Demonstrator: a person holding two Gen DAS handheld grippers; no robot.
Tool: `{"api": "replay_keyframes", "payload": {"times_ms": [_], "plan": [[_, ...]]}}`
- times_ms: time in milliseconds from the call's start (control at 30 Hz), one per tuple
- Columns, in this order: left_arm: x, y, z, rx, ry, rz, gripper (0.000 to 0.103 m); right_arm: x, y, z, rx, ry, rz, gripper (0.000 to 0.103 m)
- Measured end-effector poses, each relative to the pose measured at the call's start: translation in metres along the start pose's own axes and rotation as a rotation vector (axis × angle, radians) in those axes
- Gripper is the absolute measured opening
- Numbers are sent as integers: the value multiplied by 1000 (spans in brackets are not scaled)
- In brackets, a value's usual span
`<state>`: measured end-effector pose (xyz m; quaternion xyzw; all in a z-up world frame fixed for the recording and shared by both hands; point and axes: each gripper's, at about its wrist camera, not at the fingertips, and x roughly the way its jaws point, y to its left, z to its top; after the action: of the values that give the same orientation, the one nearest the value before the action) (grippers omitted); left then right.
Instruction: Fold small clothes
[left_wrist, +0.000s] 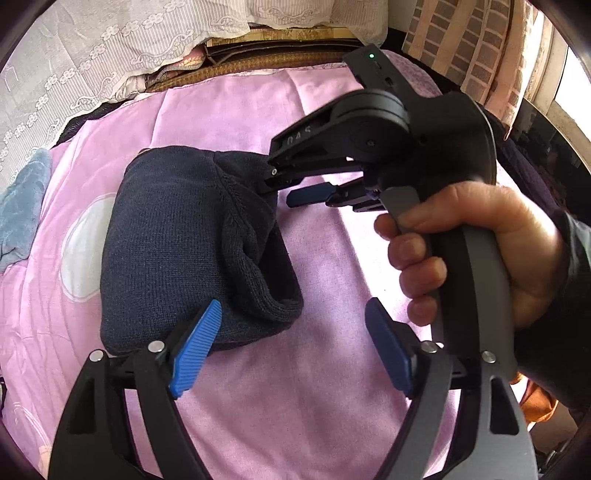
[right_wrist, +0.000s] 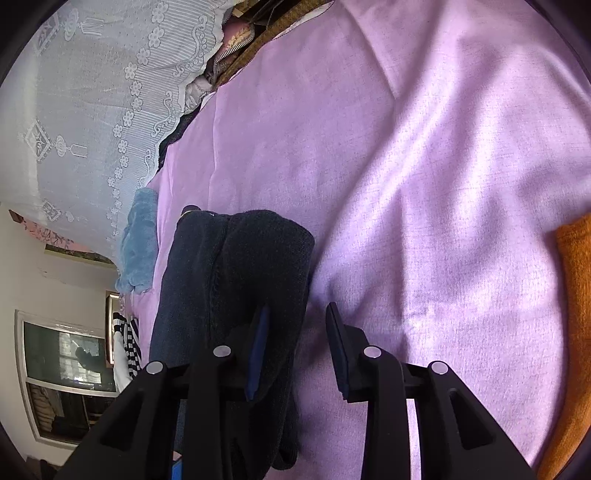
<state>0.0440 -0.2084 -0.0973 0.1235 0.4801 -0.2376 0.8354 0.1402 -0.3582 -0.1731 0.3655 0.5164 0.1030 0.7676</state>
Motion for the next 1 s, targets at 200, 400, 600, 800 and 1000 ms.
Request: {"api": "replay_keyframes", "payload": {"times_ms": [200, 400, 600, 800, 1000], "plan": [[-19, 21, 1, -75, -24, 14, 86, -26, -4, -18, 3, -71, -17, 64], [-35, 74, 4, -199, -58, 60, 89, -47, -6, -33, -28, -126, -80, 64], [-32, 127, 16, -299, -52, 132, 90, -49, 36, -44, -185, -160, -130, 64], [-9, 142, 15, -293, -15, 197, 90, -23, 80, -59, -372, -124, -195, 65], [12, 144, -1, -288, 16, 191, 98, 3, 58, -64, -352, -50, -264, 73]]}}
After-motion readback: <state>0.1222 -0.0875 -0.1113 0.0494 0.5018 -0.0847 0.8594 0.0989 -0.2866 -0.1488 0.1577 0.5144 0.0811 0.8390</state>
